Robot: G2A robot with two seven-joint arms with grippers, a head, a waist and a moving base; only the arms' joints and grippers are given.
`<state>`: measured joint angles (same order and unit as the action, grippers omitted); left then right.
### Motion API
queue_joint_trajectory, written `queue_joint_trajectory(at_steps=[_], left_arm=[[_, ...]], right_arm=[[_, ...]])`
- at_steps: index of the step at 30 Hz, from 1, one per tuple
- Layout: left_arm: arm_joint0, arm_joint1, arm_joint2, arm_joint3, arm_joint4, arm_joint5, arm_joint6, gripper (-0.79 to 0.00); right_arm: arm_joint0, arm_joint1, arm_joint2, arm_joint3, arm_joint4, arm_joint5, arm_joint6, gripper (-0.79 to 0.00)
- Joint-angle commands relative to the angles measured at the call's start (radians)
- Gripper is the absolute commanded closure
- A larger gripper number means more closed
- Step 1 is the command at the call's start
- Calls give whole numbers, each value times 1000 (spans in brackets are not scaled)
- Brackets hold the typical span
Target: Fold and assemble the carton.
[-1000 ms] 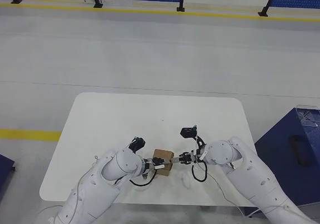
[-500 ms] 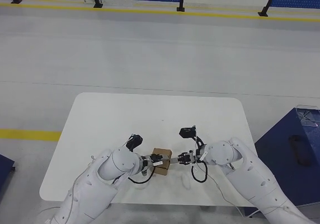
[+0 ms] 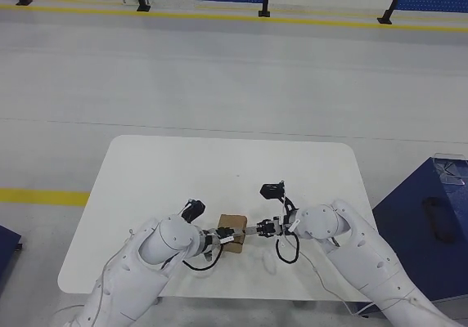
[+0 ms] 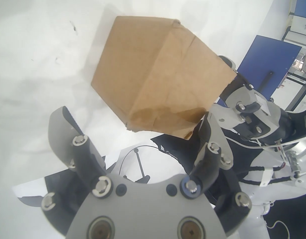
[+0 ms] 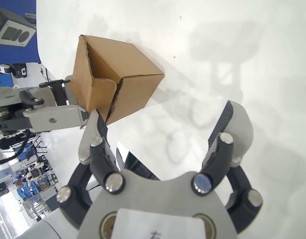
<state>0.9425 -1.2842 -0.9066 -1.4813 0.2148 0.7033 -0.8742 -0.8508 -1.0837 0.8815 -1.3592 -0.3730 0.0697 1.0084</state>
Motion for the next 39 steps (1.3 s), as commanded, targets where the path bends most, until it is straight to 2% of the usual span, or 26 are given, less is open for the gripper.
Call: queue_joint_trajectory(at_steps=[1, 7, 12, 19, 39], left_arm=[[1, 0, -3, 0, -4, 0, 7, -785], [22, 5, -59, -47, -38, -14, 73, -785], [35, 18, -83, -54, 11, 39, 82, -785], [6, 18, -34, -10, 56, 75, 35, -785], [-24, 0, 13, 45, -1, 69, 50, -785]], right_arm=[[5, -4, -6, 13, -6, -2, -19, -785], [26, -17, -21, 41, -3, -2, -29, -785], [37, -22, -19, 51, 2, -2, -28, -785], [46, -30, -24, 65, 2, 6, -34, -785], [111, -75, -66, 193, 58, -36, -37, -785]])
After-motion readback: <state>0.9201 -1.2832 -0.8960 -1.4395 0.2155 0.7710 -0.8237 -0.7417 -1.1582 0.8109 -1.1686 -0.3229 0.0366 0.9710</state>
